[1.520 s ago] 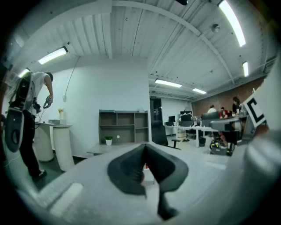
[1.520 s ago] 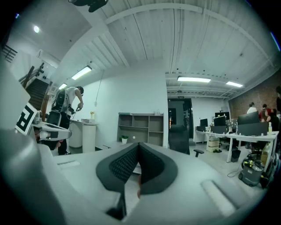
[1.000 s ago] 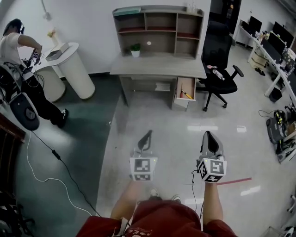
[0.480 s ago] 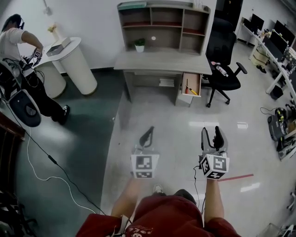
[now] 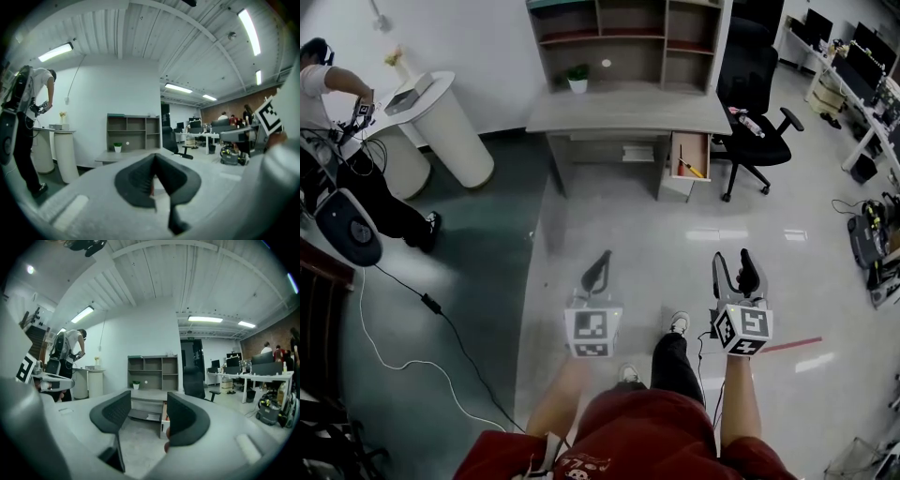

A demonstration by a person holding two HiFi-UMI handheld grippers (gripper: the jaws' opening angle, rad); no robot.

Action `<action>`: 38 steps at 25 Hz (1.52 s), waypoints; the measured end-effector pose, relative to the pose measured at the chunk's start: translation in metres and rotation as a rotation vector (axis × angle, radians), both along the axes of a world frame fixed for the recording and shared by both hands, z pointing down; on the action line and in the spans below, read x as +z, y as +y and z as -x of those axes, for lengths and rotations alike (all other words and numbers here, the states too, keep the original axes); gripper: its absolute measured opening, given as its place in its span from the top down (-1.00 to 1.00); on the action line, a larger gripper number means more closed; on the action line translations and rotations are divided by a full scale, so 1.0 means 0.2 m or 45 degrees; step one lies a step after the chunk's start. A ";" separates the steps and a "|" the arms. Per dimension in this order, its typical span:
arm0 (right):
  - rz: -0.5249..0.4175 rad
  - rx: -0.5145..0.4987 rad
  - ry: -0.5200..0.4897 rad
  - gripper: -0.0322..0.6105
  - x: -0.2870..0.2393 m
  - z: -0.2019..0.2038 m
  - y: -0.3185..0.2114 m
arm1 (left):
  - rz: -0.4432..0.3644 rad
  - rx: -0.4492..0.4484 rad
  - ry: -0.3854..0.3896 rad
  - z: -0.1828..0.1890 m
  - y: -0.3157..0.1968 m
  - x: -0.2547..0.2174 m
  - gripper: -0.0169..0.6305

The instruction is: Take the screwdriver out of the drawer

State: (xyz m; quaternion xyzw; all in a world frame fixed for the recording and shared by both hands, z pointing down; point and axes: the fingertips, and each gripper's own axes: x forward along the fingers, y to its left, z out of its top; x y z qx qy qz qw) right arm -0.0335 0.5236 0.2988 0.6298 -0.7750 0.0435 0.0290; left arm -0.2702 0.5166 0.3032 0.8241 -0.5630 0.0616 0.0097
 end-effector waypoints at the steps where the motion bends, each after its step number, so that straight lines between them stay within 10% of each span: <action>1: 0.011 0.000 -0.023 0.18 0.02 -0.01 -0.03 | 0.000 0.006 -0.006 -0.01 -0.02 0.01 0.96; 17: -0.028 0.066 -0.049 0.18 0.13 -0.37 -0.58 | -0.026 0.031 -0.022 -0.32 -0.58 0.07 0.96; 38: -0.014 0.008 -0.065 0.18 0.08 -1.26 -1.73 | 0.000 0.090 0.012 -1.31 -1.73 -0.05 0.96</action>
